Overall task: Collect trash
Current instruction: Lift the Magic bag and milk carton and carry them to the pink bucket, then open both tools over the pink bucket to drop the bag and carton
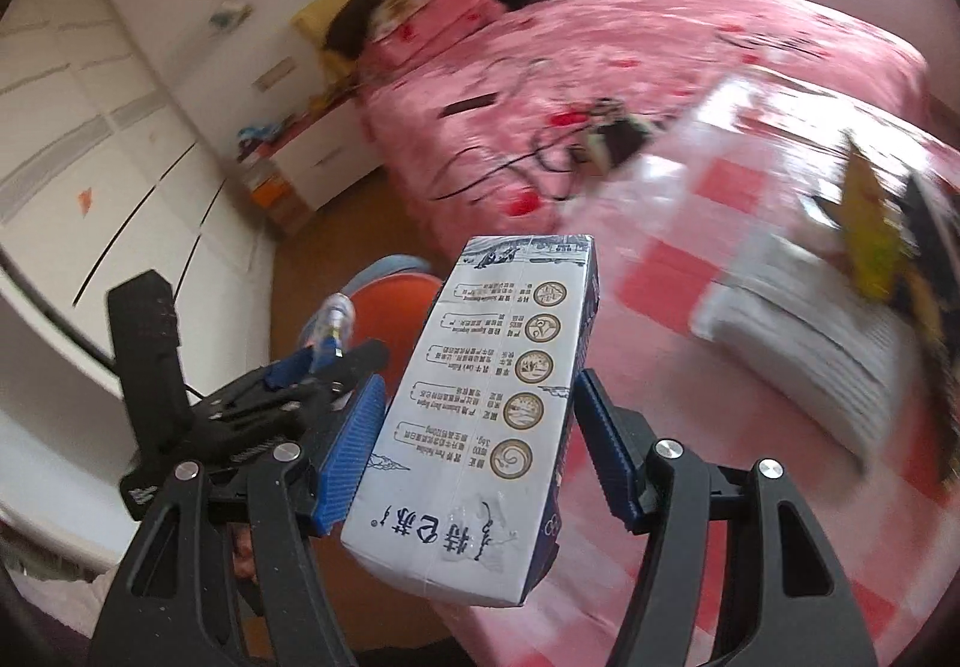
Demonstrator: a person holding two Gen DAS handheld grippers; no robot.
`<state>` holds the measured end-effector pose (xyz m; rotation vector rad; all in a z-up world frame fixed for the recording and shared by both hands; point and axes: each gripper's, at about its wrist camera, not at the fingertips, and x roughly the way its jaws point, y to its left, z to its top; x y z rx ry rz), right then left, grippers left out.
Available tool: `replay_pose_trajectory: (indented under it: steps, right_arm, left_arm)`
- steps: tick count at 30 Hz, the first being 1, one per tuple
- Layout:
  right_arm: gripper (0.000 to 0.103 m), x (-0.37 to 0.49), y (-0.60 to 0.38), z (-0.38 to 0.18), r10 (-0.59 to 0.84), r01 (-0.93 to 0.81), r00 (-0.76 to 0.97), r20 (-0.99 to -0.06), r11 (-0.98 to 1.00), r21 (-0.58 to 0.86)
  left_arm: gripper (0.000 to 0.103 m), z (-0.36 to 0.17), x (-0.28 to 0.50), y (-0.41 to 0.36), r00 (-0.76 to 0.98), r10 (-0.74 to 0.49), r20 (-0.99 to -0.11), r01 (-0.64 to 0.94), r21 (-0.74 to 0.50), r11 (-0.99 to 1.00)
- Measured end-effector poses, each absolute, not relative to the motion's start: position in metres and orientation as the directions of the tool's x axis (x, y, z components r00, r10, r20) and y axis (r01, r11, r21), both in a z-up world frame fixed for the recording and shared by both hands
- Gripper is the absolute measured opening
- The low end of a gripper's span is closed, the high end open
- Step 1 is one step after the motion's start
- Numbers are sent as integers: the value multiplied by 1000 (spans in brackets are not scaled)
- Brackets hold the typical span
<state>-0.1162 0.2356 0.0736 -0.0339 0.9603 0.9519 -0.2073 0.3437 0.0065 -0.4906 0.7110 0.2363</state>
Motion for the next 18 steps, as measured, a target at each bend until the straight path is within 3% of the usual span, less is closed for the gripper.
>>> replay_pose_trajectory:
  steps: [11,12,14,18]
  right_arm:
    - [68,-118,343,59,705,-775,87,-704,492,397]
    - [71,-117,351,57,711,-776,80,-699,484,404]
    - [87,-113,362,49,715,-761,79,-695,493,421]
    - [87,-104,358,34,703,-710,72,-708,534,458]
  left_arm:
    - [82,-21,-235,408,678,174,-714,-540,-324,777]
    - [82,-24,-236,412,672,180,-718,-552,-323,769]
    - [84,-30,-240,421,656,183,-733,-578,-332,746]
    - [85,-39,-248,431,632,196,-749,-611,-328,720]
